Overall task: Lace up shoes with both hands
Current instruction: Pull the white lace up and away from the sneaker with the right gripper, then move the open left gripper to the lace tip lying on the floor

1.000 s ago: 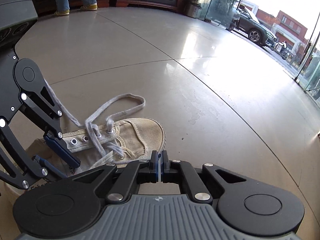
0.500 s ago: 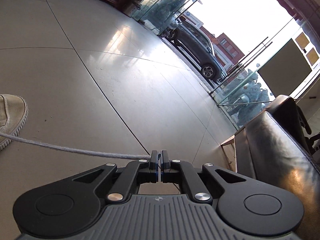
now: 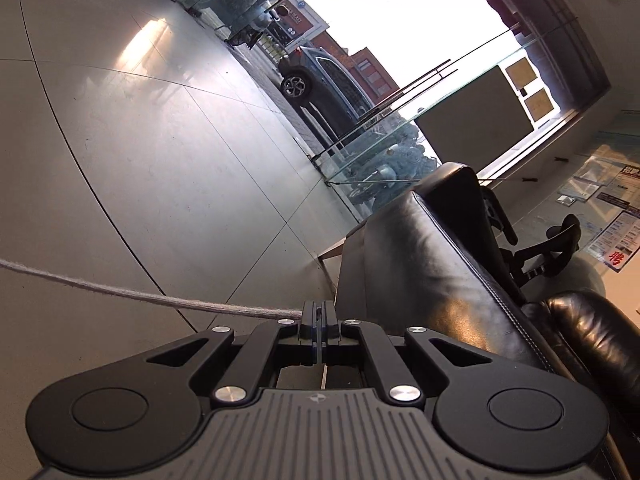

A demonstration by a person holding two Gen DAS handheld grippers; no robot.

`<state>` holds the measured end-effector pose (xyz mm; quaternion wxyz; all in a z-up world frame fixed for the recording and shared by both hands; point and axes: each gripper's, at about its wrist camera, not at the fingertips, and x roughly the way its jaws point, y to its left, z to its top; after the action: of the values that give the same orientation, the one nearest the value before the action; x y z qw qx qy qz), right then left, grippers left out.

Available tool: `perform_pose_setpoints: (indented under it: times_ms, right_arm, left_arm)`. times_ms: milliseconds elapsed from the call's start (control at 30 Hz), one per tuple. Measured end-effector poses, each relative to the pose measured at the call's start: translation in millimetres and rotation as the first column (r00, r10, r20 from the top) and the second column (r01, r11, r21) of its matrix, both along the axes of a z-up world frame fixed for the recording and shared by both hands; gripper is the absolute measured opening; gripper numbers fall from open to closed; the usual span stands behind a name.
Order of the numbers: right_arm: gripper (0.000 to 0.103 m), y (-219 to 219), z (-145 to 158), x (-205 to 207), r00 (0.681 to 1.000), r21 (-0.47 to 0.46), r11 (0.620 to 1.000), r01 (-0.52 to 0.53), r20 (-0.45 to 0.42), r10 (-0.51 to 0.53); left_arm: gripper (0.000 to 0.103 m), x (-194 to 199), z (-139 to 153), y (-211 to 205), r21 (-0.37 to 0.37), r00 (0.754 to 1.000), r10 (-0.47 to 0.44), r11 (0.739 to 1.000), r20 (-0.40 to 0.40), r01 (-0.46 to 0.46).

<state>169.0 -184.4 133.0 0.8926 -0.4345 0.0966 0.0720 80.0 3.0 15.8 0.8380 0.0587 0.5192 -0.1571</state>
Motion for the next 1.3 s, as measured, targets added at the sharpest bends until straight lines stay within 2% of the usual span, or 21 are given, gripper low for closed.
perform_pose_setpoints:
  times_ms: [433, 567, 667, 700, 733, 767, 800, 833, 900, 933, 967, 1000, 1033, 1067, 1100, 1167, 1200, 1233, 1267, 1300]
  right_arm:
    - [0.002, -20, 15, 7, 0.997, -0.036, 0.997, 0.068, 0.043, -0.066]
    - [0.002, -23, 14, 7, 0.997, -0.038, 0.996, 0.075, 0.030, -0.073]
    - [0.003, -24, 7, 6, 0.997, -0.033, 0.997, 0.075, -0.014, -0.075]
    - [0.004, -23, 3, 5, 0.997, -0.034, 0.997, 0.068, -0.036, -0.070]
    - [0.009, -21, -3, 3, 0.995, -0.049, 0.997, 0.066, -0.066, -0.069]
    - [0.025, -19, -8, 0, 0.995, -0.050, 0.997, 0.054, -0.079, -0.058]
    - [0.032, -18, -11, -4, 0.996, -0.041, 0.998, 0.042, -0.083, -0.045]
    - [0.036, -16, -10, -8, 0.995, -0.020, 0.999, 0.032, -0.092, -0.033]
    - [0.036, -12, -5, -15, 0.993, 0.055, 0.998, 0.016, -0.118, -0.009]
    - [0.038, -9, 5, -18, 0.986, 0.167, 0.986, 0.003, -0.163, 0.025]
    - [0.039, -8, 13, -18, 0.971, 0.291, 0.957, -0.001, -0.228, 0.071]
    - [0.039, -6, 16, -18, 0.953, 0.371, 0.929, -0.003, -0.281, 0.116]
    - [0.039, 0, 16, -17, 0.901, 0.501, 0.865, -0.003, -0.374, 0.220]
    - [0.039, 15, 8, -21, 0.812, 0.613, 0.790, -0.001, -0.461, 0.358]
    - [0.039, 26, -1, -23, 0.771, 0.634, 0.773, -0.003, -0.491, 0.406]
    - [0.039, 70, -31, -41, 0.625, 0.656, 0.754, -0.031, -0.575, 0.527]
    - [0.038, 85, -42, -49, 0.569, 0.658, 0.752, -0.049, -0.600, 0.562]
    - [0.038, 107, -56, -63, 0.487, 0.656, 0.751, -0.078, -0.632, 0.603]
    - [0.038, 124, -67, -77, 0.425, 0.648, 0.752, -0.120, -0.651, 0.629]
    - [0.038, 132, -71, -83, 0.404, 0.638, 0.754, -0.153, -0.656, 0.637]
  left_arm:
    - [0.024, 8, 1, 4, -0.002, 1.000, -0.006, 1.000, -0.010, 0.006]
    - [0.024, 10, 1, 4, 0.000, 1.000, -0.006, 1.000, -0.013, 0.006]
    - [0.024, 10, 1, 4, -0.001, 1.000, -0.004, 1.000, -0.015, 0.004]
    - [0.024, 11, 1, 4, -0.002, 1.000, -0.004, 1.000, -0.016, 0.004]
    - [0.024, 11, 1, 4, -0.002, 1.000, -0.003, 1.000, -0.016, 0.003]
    - [0.024, 11, 1, 4, -0.003, 1.000, -0.003, 1.000, -0.017, 0.002]
    - [0.024, 11, 2, 4, -0.003, 1.000, -0.002, 1.000, -0.018, 0.002]
    - [0.024, 11, 2, 4, -0.003, 1.000, -0.002, 1.000, -0.019, 0.002]
    - [0.024, 12, 2, 4, -0.003, 1.000, 0.001, 1.000, -0.020, -0.001]
    - [0.025, 12, 2, 4, -0.004, 1.000, 0.005, 1.000, -0.020, -0.005]
    - [0.025, 12, 2, 5, -0.006, 1.000, 0.010, 1.000, -0.019, -0.010]
    - [0.025, 12, 3, 5, -0.007, 1.000, 0.015, 1.000, -0.019, -0.015]
    - [0.025, 11, 4, 5, -0.014, 0.999, 0.027, 1.000, -0.018, -0.027]
    - [0.024, 10, 5, 7, -0.024, 0.999, 0.042, 0.999, -0.017, -0.042]
    - [0.022, 9, 7, 8, -0.035, 0.998, 0.053, 0.998, -0.016, -0.053]
    - [0.022, 2, 15, 10, -0.054, 0.998, 0.062, 0.997, -0.002, -0.062]
    - [0.022, -2, 21, 12, -0.061, 0.998, 0.061, 0.996, 0.009, -0.061]
    - [0.023, -8, 29, 14, -0.066, 0.998, 0.060, 0.996, 0.018, -0.059]
    - [0.023, -14, 34, 17, -0.070, 0.998, 0.063, 0.996, 0.019, -0.061]
    - [0.024, -20, 39, 22, -0.082, 0.997, 0.076, 0.994, 0.010, -0.075]
